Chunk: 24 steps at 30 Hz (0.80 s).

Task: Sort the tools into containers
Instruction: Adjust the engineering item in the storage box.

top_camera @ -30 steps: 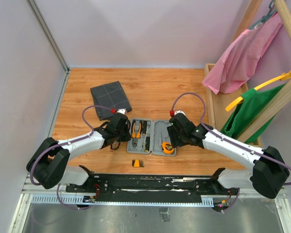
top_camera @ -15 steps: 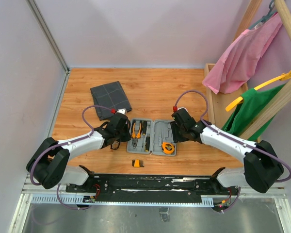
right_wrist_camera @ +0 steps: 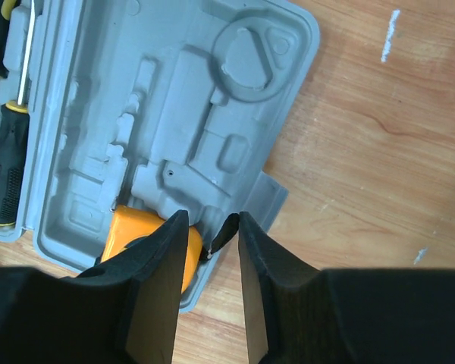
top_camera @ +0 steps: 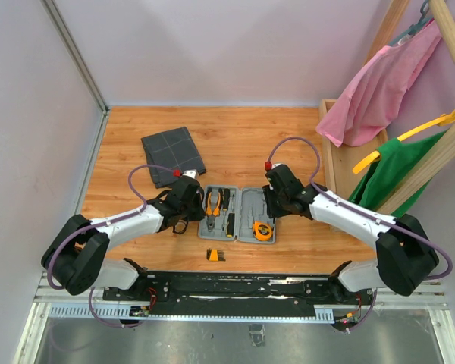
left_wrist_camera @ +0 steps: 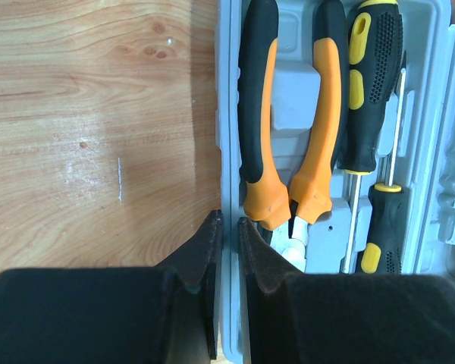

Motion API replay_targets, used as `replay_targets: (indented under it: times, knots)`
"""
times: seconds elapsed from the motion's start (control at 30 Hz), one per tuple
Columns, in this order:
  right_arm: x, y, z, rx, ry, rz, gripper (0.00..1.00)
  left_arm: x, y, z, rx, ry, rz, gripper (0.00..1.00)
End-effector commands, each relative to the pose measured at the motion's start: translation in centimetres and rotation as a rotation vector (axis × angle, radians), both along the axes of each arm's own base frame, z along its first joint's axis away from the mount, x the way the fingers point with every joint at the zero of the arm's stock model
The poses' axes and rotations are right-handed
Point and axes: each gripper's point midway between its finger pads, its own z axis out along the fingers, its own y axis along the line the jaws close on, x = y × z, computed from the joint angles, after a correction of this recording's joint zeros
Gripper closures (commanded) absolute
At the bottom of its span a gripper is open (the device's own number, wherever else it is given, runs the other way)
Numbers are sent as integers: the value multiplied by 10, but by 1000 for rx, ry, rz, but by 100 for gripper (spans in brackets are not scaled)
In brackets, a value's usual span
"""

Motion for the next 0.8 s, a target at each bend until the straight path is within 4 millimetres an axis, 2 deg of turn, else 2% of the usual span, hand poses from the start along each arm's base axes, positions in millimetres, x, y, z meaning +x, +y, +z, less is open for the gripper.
replay_targets:
  times: [0.0,0.27,0.37,0.47,0.57,0.67,0.77]
  knots:
    - [8,10,2,21,4,36,66,5,-5,3,-10,-6,-15,96]
    - [11,25,-9,41,50,76,66,2,-3,2,-10,-4,-10,96]
    - [14,31,-7,50,53,100,61,1,-2,3,-12,-6,-9,96]
    - [19,31,5,54,11,114,53,1,-2,3,-11,-8,-9,96]
    - [21,23,21,36,-41,111,44,0,0,4,-9,-11,-6,96]
    - [14,16,29,19,-46,135,44,0,0,4,-7,-12,-4,96]
    - [-2,18,28,23,-6,174,48,2,-1,6,-8,-14,-7,96]
